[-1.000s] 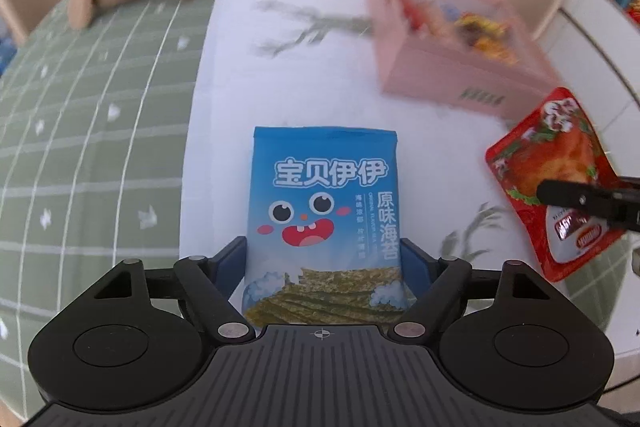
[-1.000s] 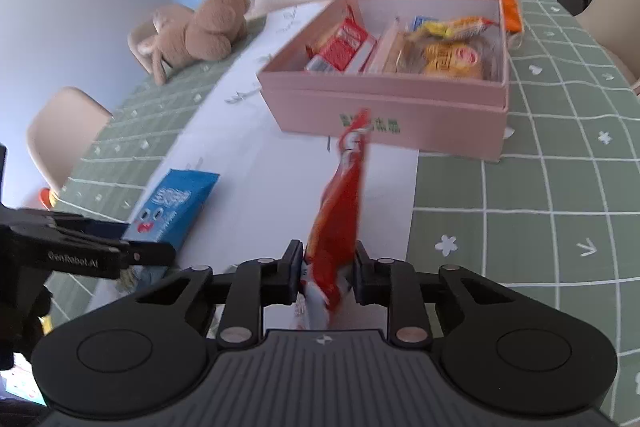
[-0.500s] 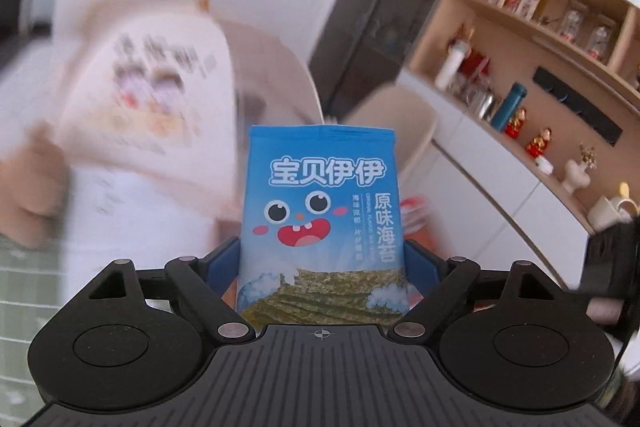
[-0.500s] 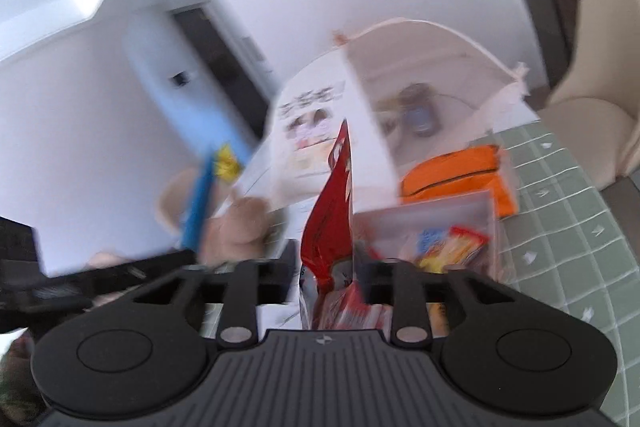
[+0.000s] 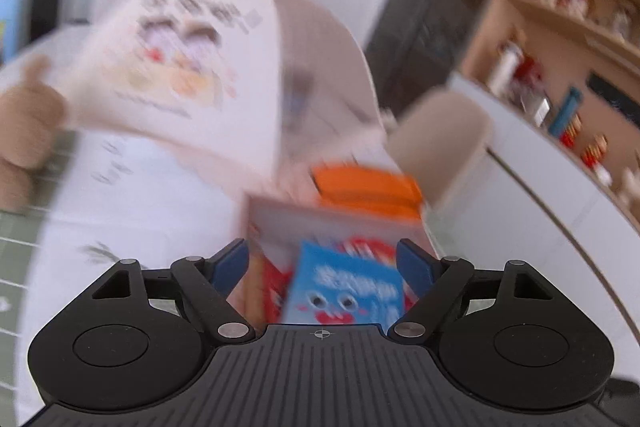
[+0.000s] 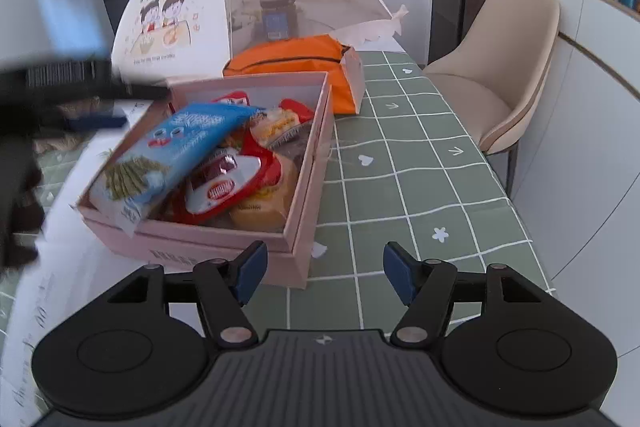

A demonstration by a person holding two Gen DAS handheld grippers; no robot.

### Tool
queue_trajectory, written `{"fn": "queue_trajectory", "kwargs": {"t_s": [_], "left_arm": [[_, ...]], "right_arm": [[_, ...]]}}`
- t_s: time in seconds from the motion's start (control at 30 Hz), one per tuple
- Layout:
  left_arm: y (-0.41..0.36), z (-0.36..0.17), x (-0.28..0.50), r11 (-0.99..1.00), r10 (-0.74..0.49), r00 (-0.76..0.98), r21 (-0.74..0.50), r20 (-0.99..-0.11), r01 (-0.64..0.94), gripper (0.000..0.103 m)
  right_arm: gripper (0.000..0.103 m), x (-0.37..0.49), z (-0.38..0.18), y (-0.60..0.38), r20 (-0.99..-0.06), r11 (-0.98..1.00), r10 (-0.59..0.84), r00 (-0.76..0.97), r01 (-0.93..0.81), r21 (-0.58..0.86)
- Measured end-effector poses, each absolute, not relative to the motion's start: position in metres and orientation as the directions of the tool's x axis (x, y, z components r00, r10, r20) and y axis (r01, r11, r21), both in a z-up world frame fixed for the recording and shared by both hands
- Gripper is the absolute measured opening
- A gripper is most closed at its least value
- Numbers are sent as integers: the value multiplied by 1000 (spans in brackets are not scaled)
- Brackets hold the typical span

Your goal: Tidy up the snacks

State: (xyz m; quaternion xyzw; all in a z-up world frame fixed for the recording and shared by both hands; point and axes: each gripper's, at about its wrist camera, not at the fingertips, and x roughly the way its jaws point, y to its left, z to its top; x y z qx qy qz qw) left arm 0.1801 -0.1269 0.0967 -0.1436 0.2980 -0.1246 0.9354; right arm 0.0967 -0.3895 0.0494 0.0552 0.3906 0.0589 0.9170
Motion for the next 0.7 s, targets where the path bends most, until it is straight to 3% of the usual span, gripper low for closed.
{"fn": "queue_trajectory", "kwargs": {"t_s": [0.1, 0.27, 0.37, 0.47, 0.53, 0.67, 0.7], "left_arm": [[-113, 102, 155, 933, -307, 787, -333, -536, 137, 85], [-105, 79, 88, 968, -232, 772, -215, -591, 127, 85], [-95, 69, 75, 959, -205, 755, -282, -623, 27, 84], [-92, 81, 70, 961, -178, 772, -278, -610, 2, 84], [-92, 89, 66, 965, -172, 778, -263, -604, 9, 83], [-97, 88, 52, 965, -182, 753, -261, -632, 14, 82], [-98, 86, 49, 964, -186, 747, -266, -638, 12, 82]], "right_arm": [[66, 86, 51, -389, -687, 983, 176, 705, -85, 164], [67, 71, 58, -375, -648, 978, 208, 733, -157, 136], [67, 71, 63, -359, -642, 943, 330, 692, -266, 198], [56, 74, 75, -338, -618, 910, 408, 673, -355, 214], [56, 85, 85, -330, -601, 909, 412, 685, -357, 215], [55, 150, 78, -330, -667, 869, 494, 558, -283, 407], [41, 161, 74, -331, -673, 862, 504, 541, -278, 423]]}}
